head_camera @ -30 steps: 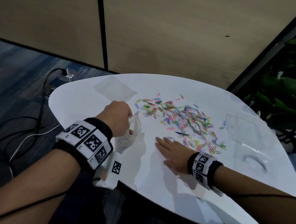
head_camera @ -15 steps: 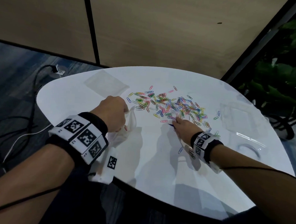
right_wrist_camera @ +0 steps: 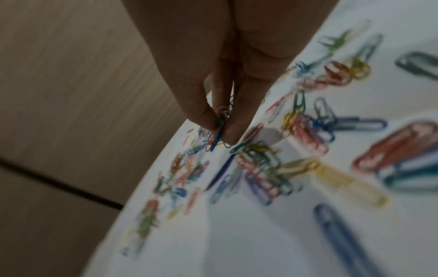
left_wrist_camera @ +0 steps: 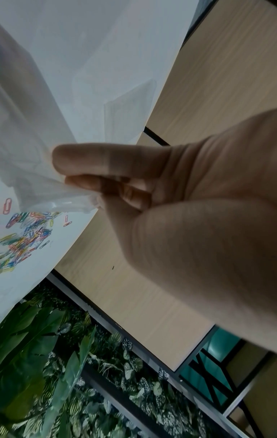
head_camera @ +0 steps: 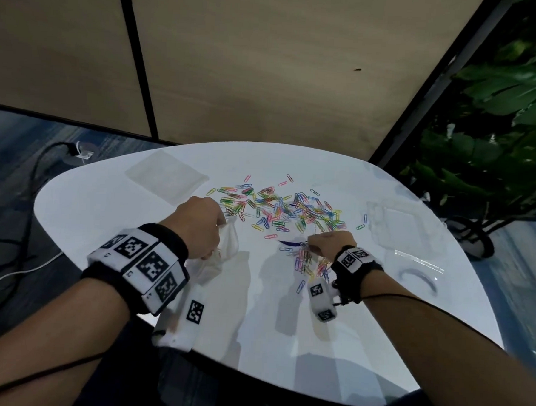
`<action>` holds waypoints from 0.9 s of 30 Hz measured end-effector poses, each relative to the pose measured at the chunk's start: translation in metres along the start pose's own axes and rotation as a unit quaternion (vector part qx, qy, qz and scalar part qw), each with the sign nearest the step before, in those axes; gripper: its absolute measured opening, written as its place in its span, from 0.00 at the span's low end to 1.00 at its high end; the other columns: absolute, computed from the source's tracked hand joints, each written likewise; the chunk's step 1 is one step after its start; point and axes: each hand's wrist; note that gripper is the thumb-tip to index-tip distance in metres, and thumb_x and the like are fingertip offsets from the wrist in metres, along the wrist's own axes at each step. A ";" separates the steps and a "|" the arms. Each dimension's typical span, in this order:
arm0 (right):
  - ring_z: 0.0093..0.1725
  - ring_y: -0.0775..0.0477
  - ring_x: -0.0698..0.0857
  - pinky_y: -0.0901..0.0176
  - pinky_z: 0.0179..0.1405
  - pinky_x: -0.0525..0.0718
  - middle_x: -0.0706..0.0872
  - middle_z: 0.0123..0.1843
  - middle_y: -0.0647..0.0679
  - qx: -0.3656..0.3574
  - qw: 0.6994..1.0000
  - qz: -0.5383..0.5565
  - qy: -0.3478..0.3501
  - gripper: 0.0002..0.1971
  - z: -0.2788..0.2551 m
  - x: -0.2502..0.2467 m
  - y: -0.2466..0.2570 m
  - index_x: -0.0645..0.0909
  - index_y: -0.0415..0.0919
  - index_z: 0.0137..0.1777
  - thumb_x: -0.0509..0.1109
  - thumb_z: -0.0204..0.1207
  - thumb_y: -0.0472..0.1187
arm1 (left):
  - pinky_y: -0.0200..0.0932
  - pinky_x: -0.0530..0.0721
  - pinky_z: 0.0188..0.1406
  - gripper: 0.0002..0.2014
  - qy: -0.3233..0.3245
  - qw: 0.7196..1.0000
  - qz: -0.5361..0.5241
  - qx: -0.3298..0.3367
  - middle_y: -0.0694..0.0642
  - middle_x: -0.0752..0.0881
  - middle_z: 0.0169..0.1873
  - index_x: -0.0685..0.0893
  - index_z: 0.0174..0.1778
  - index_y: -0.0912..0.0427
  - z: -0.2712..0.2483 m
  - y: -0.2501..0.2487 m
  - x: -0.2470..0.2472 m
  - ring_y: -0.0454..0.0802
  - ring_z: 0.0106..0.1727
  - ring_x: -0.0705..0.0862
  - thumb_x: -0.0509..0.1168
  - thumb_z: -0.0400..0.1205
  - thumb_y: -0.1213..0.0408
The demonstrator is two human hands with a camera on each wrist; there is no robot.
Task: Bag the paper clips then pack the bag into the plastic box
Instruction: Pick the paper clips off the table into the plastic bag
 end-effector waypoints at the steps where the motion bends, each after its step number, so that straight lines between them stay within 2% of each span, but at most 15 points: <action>1: 0.50 0.45 0.89 0.59 0.49 0.87 0.89 0.48 0.43 0.011 0.995 0.096 0.026 0.09 -0.005 0.000 0.002 0.80 0.40 0.43 0.73 0.76 0.46 | 0.53 0.92 0.55 0.19 0.002 1.000 0.004 0.004 0.63 0.93 0.44 0.86 0.65 0.64 0.000 -0.004 0.001 0.59 0.46 0.93 0.59 0.81 0.79; 3: 0.51 0.42 0.91 0.54 0.53 0.90 0.90 0.51 0.37 0.017 0.955 0.290 0.052 0.07 -0.026 -0.002 0.017 0.85 0.33 0.45 0.77 0.73 0.37 | 0.53 0.92 0.55 0.18 0.010 1.000 0.018 0.011 0.63 0.93 0.43 0.88 0.62 0.65 0.000 -0.013 0.004 0.60 0.47 0.93 0.60 0.80 0.80; 4: 0.49 0.43 0.91 0.57 0.51 0.91 0.91 0.50 0.35 0.046 0.908 0.412 0.066 0.07 -0.036 -0.002 0.022 0.86 0.28 0.47 0.77 0.73 0.32 | 0.54 0.92 0.55 0.17 0.013 1.000 0.023 0.013 0.64 0.93 0.43 0.89 0.60 0.66 -0.001 -0.017 0.006 0.60 0.47 0.93 0.61 0.80 0.80; 5: 0.47 0.44 0.92 0.59 0.48 0.91 0.91 0.48 0.34 0.048 0.872 0.479 0.093 0.08 -0.049 -0.004 0.030 0.86 0.25 0.49 0.76 0.73 0.29 | 0.54 0.92 0.54 0.17 0.015 0.999 0.027 0.017 0.65 0.93 0.42 0.89 0.59 0.68 -0.001 -0.021 0.008 0.61 0.47 0.93 0.61 0.79 0.81; 6: 0.46 0.44 0.92 0.62 0.45 0.91 0.91 0.48 0.33 0.035 0.845 0.520 0.120 0.09 -0.065 -0.007 0.040 0.86 0.23 0.52 0.75 0.74 0.28 | 0.55 0.92 0.53 0.16 0.016 0.999 0.030 0.022 0.65 0.93 0.42 0.90 0.58 0.69 -0.001 -0.025 0.010 0.62 0.47 0.93 0.61 0.79 0.81; 8: 0.46 0.44 0.92 0.64 0.43 0.90 0.91 0.46 0.34 -0.001 0.836 0.526 0.161 0.10 -0.088 -0.009 0.052 0.85 0.22 0.53 0.74 0.74 0.28 | 0.55 0.93 0.52 0.15 0.017 0.999 0.032 0.030 0.66 0.93 0.43 0.90 0.56 0.69 -0.001 -0.033 0.016 0.62 0.47 0.93 0.63 0.79 0.81; 11: 0.43 0.42 0.91 0.64 0.42 0.90 0.89 0.45 0.30 -0.024 0.856 0.489 0.168 0.11 -0.102 -0.001 0.052 0.84 0.17 0.53 0.74 0.73 0.25 | 0.55 0.94 0.49 0.12 0.017 0.999 0.026 0.037 0.64 0.94 0.39 0.88 0.47 0.61 -0.002 -0.044 0.026 0.59 0.43 0.94 0.63 0.79 0.80; 13: 0.42 0.40 0.91 0.62 0.43 0.90 0.88 0.47 0.27 -0.035 0.869 0.465 0.166 0.12 -0.108 0.008 0.049 0.83 0.16 0.54 0.72 0.74 0.25 | 0.55 0.93 0.50 0.14 0.020 0.999 0.011 0.046 0.65 0.93 0.43 0.89 0.56 0.62 -0.004 -0.051 0.033 0.59 0.43 0.94 0.64 0.80 0.79; 14: 0.43 0.40 0.90 0.61 0.45 0.91 0.88 0.49 0.27 -0.042 0.874 0.454 0.169 0.12 -0.111 0.011 0.048 0.82 0.16 0.55 0.71 0.76 0.24 | 0.55 0.93 0.51 0.15 0.022 0.999 0.001 0.050 0.66 0.93 0.46 0.88 0.60 0.63 -0.005 -0.054 0.035 0.60 0.44 0.94 0.65 0.81 0.79; 17: 0.47 0.40 0.86 0.55 0.58 0.87 0.86 0.51 0.30 -0.075 0.903 0.385 0.177 0.14 -0.115 0.017 0.045 0.81 0.20 0.61 0.65 0.76 0.20 | 0.55 0.94 0.49 0.11 0.022 0.998 -0.015 0.061 0.69 0.93 0.44 0.89 0.56 0.68 -0.008 -0.062 0.040 0.62 0.43 0.94 0.63 0.82 0.78; 19: 0.51 0.40 0.87 0.49 0.63 0.86 0.88 0.55 0.29 -0.131 0.935 0.292 0.152 0.19 -0.115 0.017 0.042 0.83 0.27 0.63 0.65 0.73 0.18 | 0.54 0.93 0.51 0.12 0.020 0.998 -0.003 0.064 0.67 0.92 0.44 0.90 0.58 0.67 -0.007 -0.065 0.042 0.61 0.45 0.93 0.65 0.82 0.77; 21: 0.55 0.44 0.90 0.50 0.61 0.87 0.91 0.56 0.39 -0.201 0.958 0.180 0.096 0.20 -0.115 0.012 0.041 0.87 0.36 0.62 0.66 0.72 0.22 | 0.54 0.93 0.52 0.14 0.017 0.998 0.000 0.062 0.65 0.92 0.46 0.90 0.60 0.64 -0.006 -0.064 0.044 0.61 0.47 0.92 0.67 0.81 0.78; 23: 0.51 0.45 0.91 0.53 0.55 0.90 0.93 0.51 0.43 -0.239 0.958 0.151 0.046 0.17 -0.115 0.003 0.040 0.90 0.40 0.55 0.66 0.73 0.24 | 0.55 0.93 0.52 0.14 0.012 0.998 0.005 0.064 0.66 0.92 0.47 0.89 0.58 0.63 -0.005 -0.061 0.043 0.61 0.48 0.93 0.66 0.80 0.79; 25: 0.46 0.41 0.92 0.52 0.49 0.91 0.93 0.47 0.42 -0.205 0.959 0.196 0.010 0.13 -0.109 -0.011 0.033 0.91 0.40 0.50 0.67 0.75 0.26 | 0.56 0.93 0.51 0.13 0.006 0.998 0.017 0.064 0.69 0.92 0.45 0.89 0.52 0.61 -0.005 -0.058 0.040 0.64 0.47 0.93 0.63 0.80 0.80; 27: 0.42 0.45 0.92 0.51 0.45 0.92 0.91 0.48 0.43 -0.140 0.979 0.146 -0.006 0.12 -0.095 -0.025 0.018 0.88 0.41 0.57 0.72 0.75 0.32 | 0.56 0.93 0.51 0.14 0.003 0.998 0.016 0.057 0.67 0.93 0.43 0.89 0.58 0.66 -0.005 -0.055 0.036 0.62 0.45 0.93 0.62 0.82 0.80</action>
Point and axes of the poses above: each hand's wrist, its own z-axis towards the middle knuckle, its own x-axis out of the palm, y = z × x
